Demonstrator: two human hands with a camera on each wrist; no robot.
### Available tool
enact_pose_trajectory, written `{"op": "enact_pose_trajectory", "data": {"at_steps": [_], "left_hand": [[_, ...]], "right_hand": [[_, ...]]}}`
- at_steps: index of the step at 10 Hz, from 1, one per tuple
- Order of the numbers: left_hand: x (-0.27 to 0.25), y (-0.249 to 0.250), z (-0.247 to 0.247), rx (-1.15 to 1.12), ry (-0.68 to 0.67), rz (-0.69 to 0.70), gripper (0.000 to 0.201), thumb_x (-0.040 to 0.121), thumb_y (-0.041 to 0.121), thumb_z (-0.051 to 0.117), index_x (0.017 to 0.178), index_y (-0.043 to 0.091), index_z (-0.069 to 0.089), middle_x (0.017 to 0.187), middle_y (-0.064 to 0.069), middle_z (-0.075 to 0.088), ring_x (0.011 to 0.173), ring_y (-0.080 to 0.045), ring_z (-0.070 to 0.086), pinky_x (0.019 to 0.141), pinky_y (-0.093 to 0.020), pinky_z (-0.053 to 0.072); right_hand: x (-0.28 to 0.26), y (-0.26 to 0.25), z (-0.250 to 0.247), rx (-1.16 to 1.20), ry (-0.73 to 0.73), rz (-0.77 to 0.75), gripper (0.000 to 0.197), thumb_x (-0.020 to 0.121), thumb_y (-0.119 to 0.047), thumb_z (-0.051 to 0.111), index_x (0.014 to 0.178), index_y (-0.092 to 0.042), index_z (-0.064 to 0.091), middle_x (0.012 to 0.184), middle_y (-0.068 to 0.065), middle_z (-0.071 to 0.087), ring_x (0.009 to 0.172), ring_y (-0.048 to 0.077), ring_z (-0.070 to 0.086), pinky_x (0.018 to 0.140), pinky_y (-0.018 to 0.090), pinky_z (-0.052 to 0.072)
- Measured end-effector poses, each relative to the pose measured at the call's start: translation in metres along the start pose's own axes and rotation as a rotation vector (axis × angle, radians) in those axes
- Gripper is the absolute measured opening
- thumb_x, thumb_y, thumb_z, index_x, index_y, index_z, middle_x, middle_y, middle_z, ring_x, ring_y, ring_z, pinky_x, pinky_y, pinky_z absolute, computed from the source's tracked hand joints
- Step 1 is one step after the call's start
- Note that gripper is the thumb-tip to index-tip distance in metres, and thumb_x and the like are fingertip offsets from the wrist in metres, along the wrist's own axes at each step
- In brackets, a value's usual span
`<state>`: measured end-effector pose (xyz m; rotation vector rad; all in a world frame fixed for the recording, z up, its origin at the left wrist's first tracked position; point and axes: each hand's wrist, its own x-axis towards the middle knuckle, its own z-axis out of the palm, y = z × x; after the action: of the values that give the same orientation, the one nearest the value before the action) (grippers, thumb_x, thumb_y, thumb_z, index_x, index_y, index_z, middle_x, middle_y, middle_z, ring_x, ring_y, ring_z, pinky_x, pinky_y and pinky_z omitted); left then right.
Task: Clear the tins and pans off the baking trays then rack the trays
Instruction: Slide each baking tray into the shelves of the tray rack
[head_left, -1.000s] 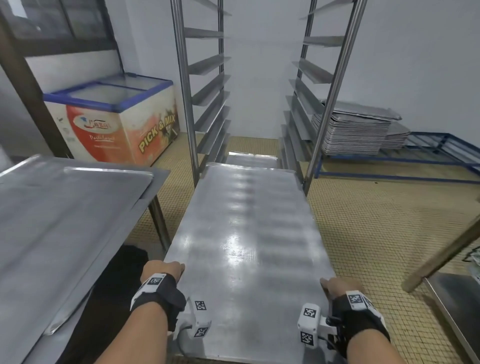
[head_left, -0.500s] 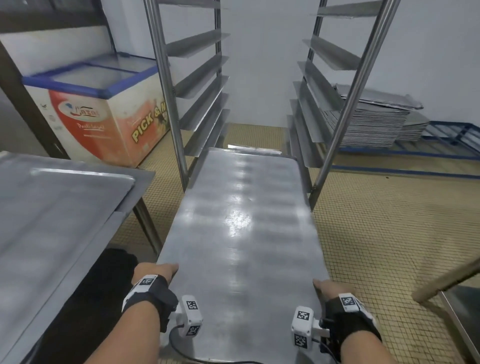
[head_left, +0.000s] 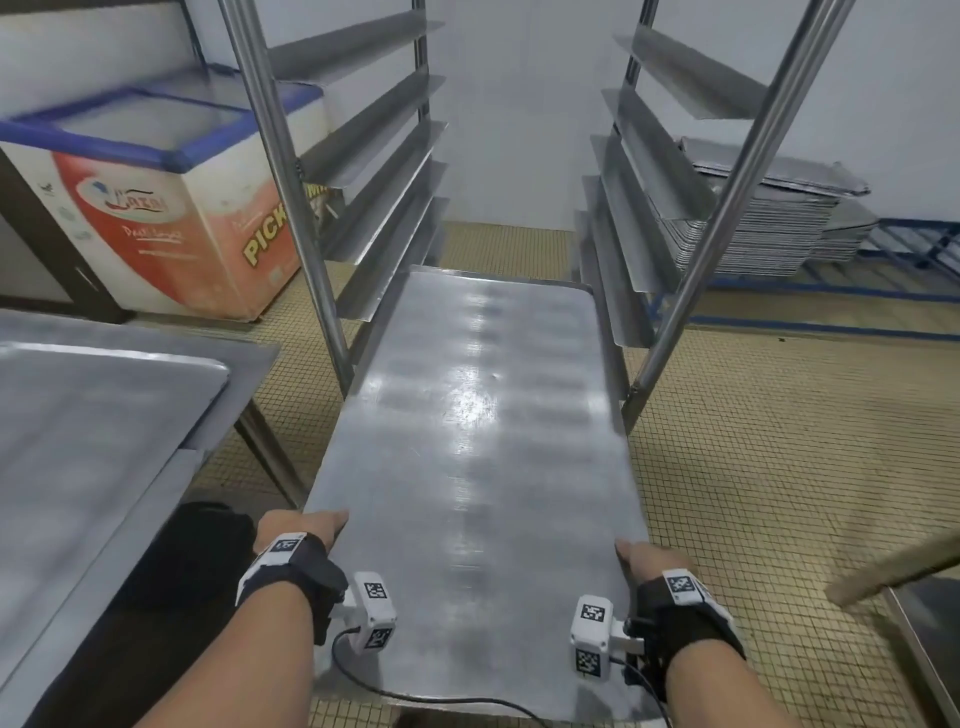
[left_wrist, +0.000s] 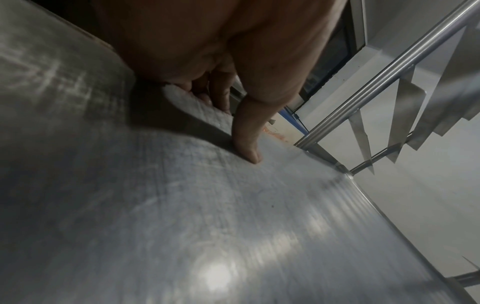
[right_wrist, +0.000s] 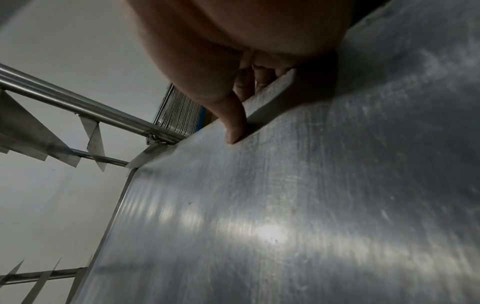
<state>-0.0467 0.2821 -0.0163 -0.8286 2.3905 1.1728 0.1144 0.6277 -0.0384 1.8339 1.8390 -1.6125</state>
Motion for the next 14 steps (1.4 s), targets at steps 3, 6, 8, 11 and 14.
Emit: {"op": "enact_pose_trajectory", "data": {"at_steps": [3, 6, 8, 11, 14], "left_hand": [[0.049, 0.068, 0.020, -0.073, -0.025, -0.035, 0.054, 0.078, 0.021, 0.081, 0.120, -0.006, 0.061, 0.120, -0.022, 0.064, 0.087, -0.034, 0.055, 0.078, -0.037, 0.044], [0.097, 0.136, 0.043, 0.015, -0.011, -0.015, 0.065, 0.077, 0.032, 0.081, 0.126, -0.002, 0.057, 0.130, -0.021, 0.060, 0.114, -0.042, 0.059, 0.098, -0.048, 0.048], [0.120, 0.172, 0.056, 0.152, -0.035, -0.004, 0.061, 0.087, 0.044, 0.066, 0.129, 0.002, 0.054, 0.128, -0.019, 0.055, 0.099, -0.034, 0.053, 0.083, -0.041, 0.044], [0.135, 0.185, 0.067, 0.065, -0.043, -0.015, 0.066, 0.081, 0.040, 0.074, 0.132, 0.003, 0.054, 0.129, -0.017, 0.059, 0.110, -0.037, 0.059, 0.093, -0.042, 0.046], [0.124, 0.198, 0.064, 0.109, -0.021, 0.062, 0.054, 0.085, 0.033, 0.072, 0.124, 0.000, 0.054, 0.111, -0.016, 0.060, 0.088, -0.031, 0.053, 0.080, -0.037, 0.044]], "right_hand": [[0.017, -0.073, 0.025, 0.060, 0.057, 0.031, 0.023, 0.084, -0.018, 0.074, 0.092, 0.001, 0.063, 0.102, 0.022, 0.068, 0.094, 0.039, 0.065, 0.086, 0.035, 0.052], [0.054, -0.137, 0.044, 0.048, 0.123, 0.049, 0.031, 0.086, -0.019, 0.074, 0.095, -0.004, 0.049, 0.097, 0.016, 0.055, 0.086, 0.036, 0.053, 0.079, 0.037, 0.046], [0.075, -0.166, 0.054, -0.043, 0.109, 0.047, 0.039, 0.086, -0.032, 0.072, 0.108, -0.002, 0.059, 0.101, 0.016, 0.060, 0.077, 0.032, 0.060, 0.064, 0.035, 0.046], [0.085, -0.186, 0.063, -0.006, 0.154, 0.057, 0.049, 0.085, -0.026, 0.073, 0.121, 0.003, 0.056, 0.104, 0.016, 0.061, 0.086, 0.033, 0.059, 0.065, 0.032, 0.044], [0.079, -0.194, 0.066, 0.011, 0.199, -0.039, 0.052, 0.087, -0.027, 0.068, 0.128, -0.001, 0.048, 0.108, 0.014, 0.058, 0.088, 0.032, 0.053, 0.081, 0.035, 0.046]]}}
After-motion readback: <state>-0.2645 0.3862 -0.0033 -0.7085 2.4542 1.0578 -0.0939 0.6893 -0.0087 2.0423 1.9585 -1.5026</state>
